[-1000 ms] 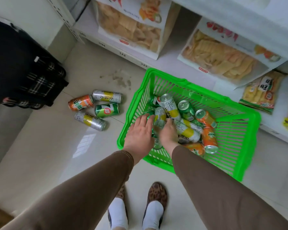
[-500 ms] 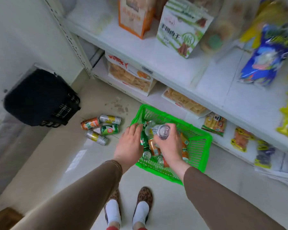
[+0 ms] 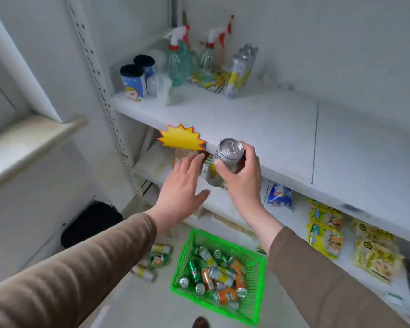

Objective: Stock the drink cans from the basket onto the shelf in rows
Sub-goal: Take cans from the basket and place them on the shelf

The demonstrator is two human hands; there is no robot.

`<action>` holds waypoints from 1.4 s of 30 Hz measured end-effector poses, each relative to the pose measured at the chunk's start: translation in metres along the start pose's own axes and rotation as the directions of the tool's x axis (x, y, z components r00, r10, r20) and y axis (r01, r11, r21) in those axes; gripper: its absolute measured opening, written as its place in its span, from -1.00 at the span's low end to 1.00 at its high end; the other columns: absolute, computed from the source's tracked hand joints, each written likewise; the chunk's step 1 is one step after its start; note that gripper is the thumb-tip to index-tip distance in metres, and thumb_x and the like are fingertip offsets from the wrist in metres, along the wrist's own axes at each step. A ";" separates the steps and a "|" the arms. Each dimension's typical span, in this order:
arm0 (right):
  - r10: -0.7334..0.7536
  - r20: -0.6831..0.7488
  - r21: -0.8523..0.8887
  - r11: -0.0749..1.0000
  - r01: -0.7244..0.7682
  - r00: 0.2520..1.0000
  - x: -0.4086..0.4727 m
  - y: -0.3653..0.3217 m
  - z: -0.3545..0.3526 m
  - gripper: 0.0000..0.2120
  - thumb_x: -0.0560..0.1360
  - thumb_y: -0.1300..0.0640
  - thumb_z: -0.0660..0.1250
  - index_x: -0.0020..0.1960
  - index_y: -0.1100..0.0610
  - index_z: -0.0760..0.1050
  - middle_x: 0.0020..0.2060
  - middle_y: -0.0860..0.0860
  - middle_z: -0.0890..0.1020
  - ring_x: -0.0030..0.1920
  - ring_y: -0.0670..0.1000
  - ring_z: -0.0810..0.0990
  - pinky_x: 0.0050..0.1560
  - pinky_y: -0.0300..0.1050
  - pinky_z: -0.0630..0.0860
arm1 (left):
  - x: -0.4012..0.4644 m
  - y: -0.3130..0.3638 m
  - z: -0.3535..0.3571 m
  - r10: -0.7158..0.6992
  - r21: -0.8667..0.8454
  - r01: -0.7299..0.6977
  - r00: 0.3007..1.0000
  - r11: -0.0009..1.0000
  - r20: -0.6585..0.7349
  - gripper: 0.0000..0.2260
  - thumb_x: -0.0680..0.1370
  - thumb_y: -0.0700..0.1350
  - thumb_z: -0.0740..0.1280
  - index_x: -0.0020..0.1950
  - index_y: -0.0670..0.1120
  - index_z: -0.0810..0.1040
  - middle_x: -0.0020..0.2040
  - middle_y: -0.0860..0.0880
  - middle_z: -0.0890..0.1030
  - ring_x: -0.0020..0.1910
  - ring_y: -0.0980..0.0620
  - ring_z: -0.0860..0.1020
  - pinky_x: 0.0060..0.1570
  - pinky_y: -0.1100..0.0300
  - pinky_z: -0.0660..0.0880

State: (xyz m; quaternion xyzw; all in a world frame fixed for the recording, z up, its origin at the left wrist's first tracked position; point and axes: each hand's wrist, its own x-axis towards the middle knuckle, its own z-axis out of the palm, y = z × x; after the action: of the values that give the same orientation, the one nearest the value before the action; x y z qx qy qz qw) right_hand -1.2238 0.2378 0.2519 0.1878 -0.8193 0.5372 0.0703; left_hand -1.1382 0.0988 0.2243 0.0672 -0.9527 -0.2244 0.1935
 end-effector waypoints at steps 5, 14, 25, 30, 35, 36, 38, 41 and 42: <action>0.035 0.047 -0.064 0.997 -0.032 0.998 0.085 -0.031 -0.010 -0.43 0.37 -0.16 0.52 0.32 -0.07 0.46 0.10 -0.11 0.58 0.16 -0.02 0.53 0.15 -0.08 0.47 | 0.072 0.004 -0.021 -0.017 0.095 0.014 0.999 0.995 0.032 -0.21 0.40 0.11 0.46 0.52 -0.13 0.21 0.42 -0.12 0.35 0.39 -0.17 0.30 0.33 -0.07 0.35; 0.178 0.163 -0.025 0.984 -0.176 0.971 0.184 0.000 0.031 -0.40 0.41 -0.15 0.49 0.39 -0.13 0.38 0.28 -0.10 0.56 0.21 0.04 0.59 0.24 0.13 0.55 | 0.153 -0.013 -0.001 -0.186 0.181 0.154 0.967 0.971 0.175 -0.19 0.43 0.11 0.43 0.55 -0.09 0.10 0.46 -0.11 0.26 0.41 -0.16 0.24 0.38 -0.06 0.31; 0.189 0.000 0.000 0.982 -0.189 0.982 0.246 0.019 0.083 -0.48 0.51 0.04 0.47 0.38 0.01 0.33 0.31 -0.03 0.56 0.24 0.08 0.59 0.20 0.06 0.54 | 0.218 -0.044 0.009 -0.204 0.136 0.181 0.963 0.974 0.175 -0.20 0.46 0.10 0.41 0.56 -0.07 0.08 0.46 -0.09 0.23 0.41 -0.13 0.24 0.34 -0.02 0.33; 0.238 -0.060 -0.046 0.969 -0.241 0.969 0.266 0.027 0.102 -0.46 0.51 0.11 0.46 0.38 0.02 0.27 0.31 -0.01 0.57 0.22 0.12 0.61 0.11 0.03 0.56 | 0.239 -0.061 0.018 -0.184 0.109 0.165 0.962 0.980 0.204 -0.22 0.47 0.09 0.40 0.56 -0.06 0.08 0.47 -0.08 0.23 0.42 -0.12 0.23 0.36 0.01 0.32; 0.330 -0.071 -0.088 0.938 -0.335 0.941 0.276 0.036 0.117 -0.51 0.49 0.16 0.48 0.24 0.06 0.23 0.20 0.04 0.58 0.13 0.15 0.62 0.09 0.05 0.56 | 0.255 -0.074 0.024 -0.155 0.108 0.133 0.961 0.985 0.228 -0.22 0.48 0.08 0.39 0.57 -0.06 0.06 0.49 -0.08 0.21 0.44 -0.12 0.21 0.39 0.01 0.29; 0.338 -0.070 -0.089 0.935 -0.343 0.939 0.281 0.037 0.117 -0.53 0.49 0.17 0.47 0.22 0.07 0.24 0.20 0.05 0.58 0.14 0.15 0.62 0.09 0.03 0.55 | 0.259 -0.075 0.024 -0.149 0.107 0.127 0.961 0.986 0.232 -0.22 0.48 0.08 0.39 0.57 -0.06 0.06 0.49 -0.08 0.21 0.44 -0.12 0.21 0.40 0.01 0.29; 0.339 -0.069 -0.104 0.933 -0.345 0.938 0.290 0.037 0.118 -0.55 0.50 0.19 0.46 0.22 0.08 0.26 0.23 0.08 0.55 0.17 0.17 0.60 0.10 0.00 0.52 | 0.264 -0.077 0.023 -0.137 0.099 0.117 0.961 0.988 0.238 -0.23 0.49 0.07 0.39 0.57 -0.06 0.06 0.50 -0.09 0.21 0.45 -0.12 0.21 0.40 0.01 0.28; 0.324 -0.083 -0.164 0.928 -0.334 0.942 0.297 0.040 0.119 -0.55 0.51 0.21 0.44 0.29 0.15 0.29 0.30 0.12 0.45 0.21 0.23 0.56 0.16 0.05 0.50 | 0.270 -0.079 0.023 -0.118 0.100 0.097 0.964 0.990 0.237 -0.23 0.49 0.07 0.39 0.57 -0.07 0.06 0.50 -0.09 0.22 0.45 -0.12 0.21 0.40 0.01 0.29; 0.320 -0.086 -0.184 0.926 -0.331 0.944 0.298 0.040 0.120 -0.54 0.52 0.21 0.42 0.31 0.17 0.29 0.31 0.14 0.43 0.22 0.25 0.55 0.17 0.07 0.50 | 0.271 -0.080 0.023 -0.113 0.098 0.092 0.965 0.991 0.237 -0.23 0.49 0.07 0.39 0.57 -0.07 0.07 0.50 -0.09 0.22 0.44 -0.12 0.21 0.39 0.01 0.29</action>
State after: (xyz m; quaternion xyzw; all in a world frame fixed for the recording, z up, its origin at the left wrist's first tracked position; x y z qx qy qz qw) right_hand -1.5028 0.0742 0.2623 0.0269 -0.8856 0.4631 0.0205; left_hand -1.3926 -0.0211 0.2606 0.0970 -0.9731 -0.1996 0.0610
